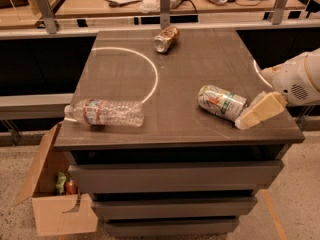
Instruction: Move 7up can near orange can
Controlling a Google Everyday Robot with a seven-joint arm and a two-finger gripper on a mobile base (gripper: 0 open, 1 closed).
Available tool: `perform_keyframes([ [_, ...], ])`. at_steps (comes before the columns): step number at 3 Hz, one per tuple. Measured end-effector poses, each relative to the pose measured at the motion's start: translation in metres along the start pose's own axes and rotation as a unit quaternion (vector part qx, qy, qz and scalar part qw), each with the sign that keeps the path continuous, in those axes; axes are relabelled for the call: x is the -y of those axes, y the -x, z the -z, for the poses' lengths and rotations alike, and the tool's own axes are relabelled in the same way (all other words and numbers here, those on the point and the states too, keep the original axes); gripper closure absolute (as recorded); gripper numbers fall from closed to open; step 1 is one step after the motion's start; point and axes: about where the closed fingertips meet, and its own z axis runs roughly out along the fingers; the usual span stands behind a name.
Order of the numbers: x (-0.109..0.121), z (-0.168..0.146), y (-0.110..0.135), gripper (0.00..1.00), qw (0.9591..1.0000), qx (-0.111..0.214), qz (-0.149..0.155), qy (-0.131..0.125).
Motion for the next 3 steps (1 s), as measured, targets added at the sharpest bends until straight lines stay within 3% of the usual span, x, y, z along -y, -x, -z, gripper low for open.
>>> perform_keyframes([
  [2, -0.015, -0.035, 0.001, 0.00, 0.9992, -0.013, 0.016, 0.033],
  [3, -0.025, -0.045, 0.000, 0.20, 0.9987, -0.018, 0.018, 0.045],
])
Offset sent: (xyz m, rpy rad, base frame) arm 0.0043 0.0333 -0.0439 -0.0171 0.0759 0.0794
